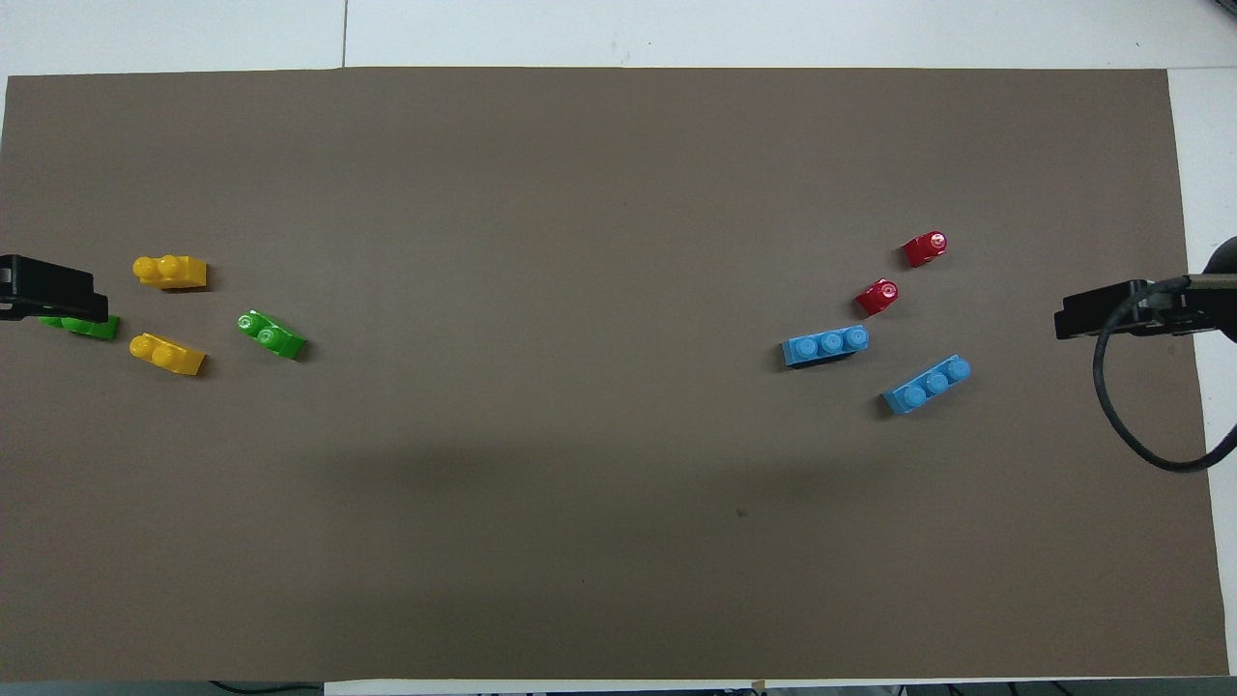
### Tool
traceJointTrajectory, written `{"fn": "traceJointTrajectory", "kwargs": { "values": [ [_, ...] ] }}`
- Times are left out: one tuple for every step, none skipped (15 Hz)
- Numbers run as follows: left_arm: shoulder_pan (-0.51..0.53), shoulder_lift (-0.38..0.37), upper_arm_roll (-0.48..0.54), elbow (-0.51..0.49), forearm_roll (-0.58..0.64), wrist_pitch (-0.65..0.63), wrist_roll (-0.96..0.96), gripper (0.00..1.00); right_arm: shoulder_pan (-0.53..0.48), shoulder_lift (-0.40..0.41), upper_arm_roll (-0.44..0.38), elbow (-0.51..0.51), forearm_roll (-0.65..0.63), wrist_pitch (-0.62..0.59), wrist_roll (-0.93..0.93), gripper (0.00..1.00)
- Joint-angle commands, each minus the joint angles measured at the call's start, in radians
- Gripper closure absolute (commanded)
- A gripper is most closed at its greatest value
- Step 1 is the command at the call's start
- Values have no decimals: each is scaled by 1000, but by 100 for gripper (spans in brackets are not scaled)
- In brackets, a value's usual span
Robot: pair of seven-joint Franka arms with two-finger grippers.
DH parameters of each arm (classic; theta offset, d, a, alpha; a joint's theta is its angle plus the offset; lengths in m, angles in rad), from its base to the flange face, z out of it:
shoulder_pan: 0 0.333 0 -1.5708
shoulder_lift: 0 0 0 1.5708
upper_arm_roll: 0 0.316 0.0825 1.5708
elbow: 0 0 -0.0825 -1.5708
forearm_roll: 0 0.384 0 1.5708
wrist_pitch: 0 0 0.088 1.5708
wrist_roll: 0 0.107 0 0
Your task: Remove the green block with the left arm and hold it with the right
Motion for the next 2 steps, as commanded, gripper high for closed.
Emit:
{"fn": "traceJointTrajectory", "kwargs": {
  "values": [
    [-6,-15,7,-15,17,10,12,0,-12,-2,4,6,2,-29,16,0],
    [-6,-15,7,-15,17,10,12,0,-11,-5,4,0,-4,-28,16,0]
  ]
}}
